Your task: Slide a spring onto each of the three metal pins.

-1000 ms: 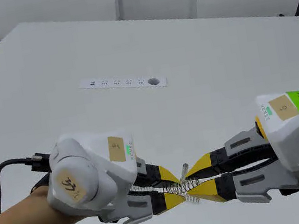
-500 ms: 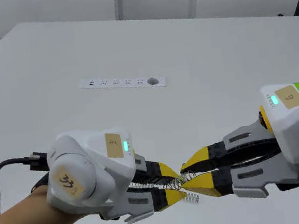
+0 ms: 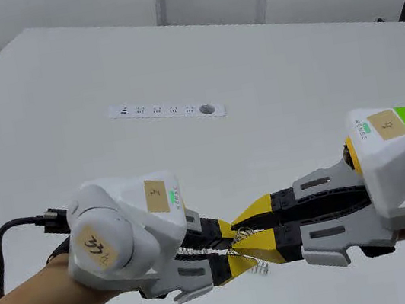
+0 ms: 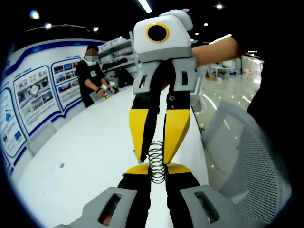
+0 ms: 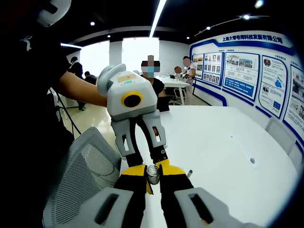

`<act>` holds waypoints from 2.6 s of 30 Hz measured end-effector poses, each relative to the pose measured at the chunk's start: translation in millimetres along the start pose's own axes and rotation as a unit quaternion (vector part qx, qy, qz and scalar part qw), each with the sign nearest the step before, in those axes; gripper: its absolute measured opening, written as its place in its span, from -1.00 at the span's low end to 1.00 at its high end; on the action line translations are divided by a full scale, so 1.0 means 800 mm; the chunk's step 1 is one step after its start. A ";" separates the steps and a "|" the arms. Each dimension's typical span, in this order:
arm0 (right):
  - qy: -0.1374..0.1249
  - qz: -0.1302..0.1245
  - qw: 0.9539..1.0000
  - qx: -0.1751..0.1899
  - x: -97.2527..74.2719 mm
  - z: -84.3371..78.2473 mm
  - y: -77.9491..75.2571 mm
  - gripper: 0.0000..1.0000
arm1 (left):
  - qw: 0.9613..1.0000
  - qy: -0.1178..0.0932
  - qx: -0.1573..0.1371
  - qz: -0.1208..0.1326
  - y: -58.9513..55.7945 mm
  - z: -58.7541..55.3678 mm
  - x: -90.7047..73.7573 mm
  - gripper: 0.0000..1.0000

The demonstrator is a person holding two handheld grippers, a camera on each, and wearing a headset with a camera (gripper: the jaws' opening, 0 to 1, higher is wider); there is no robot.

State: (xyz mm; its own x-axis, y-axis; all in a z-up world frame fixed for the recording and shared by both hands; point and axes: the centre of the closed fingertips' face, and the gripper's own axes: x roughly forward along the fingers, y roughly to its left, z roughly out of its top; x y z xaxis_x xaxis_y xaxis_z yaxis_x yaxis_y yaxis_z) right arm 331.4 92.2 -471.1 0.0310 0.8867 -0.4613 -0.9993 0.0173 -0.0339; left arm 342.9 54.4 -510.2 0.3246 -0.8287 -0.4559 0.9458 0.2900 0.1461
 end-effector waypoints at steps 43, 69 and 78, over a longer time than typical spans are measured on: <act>-0.019 -0.099 0.994 0.032 -0.029 0.004 -0.057 -0.79 | 0.995 -0.013 -0.087 0.053 0.030 -0.012 -0.021 -0.14; 0.019 -0.237 0.965 0.111 -0.083 -0.098 -0.148 -0.79 | 0.987 0.023 -0.125 0.102 0.057 -0.053 -0.049 0.69; 0.040 -0.257 0.956 0.133 -0.089 -0.137 -0.160 -0.79 | 0.982 0.030 -0.140 0.123 0.065 -0.066 -0.059 0.89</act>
State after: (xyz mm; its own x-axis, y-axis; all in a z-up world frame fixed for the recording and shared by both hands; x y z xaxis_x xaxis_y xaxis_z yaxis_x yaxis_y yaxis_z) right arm 459.2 -23.6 -531.0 0.5108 0.6919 -0.5102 -0.8216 0.5676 -0.0528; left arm 375.9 133.6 -527.7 0.5341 -0.6901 -0.4883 0.7960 0.6051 0.0155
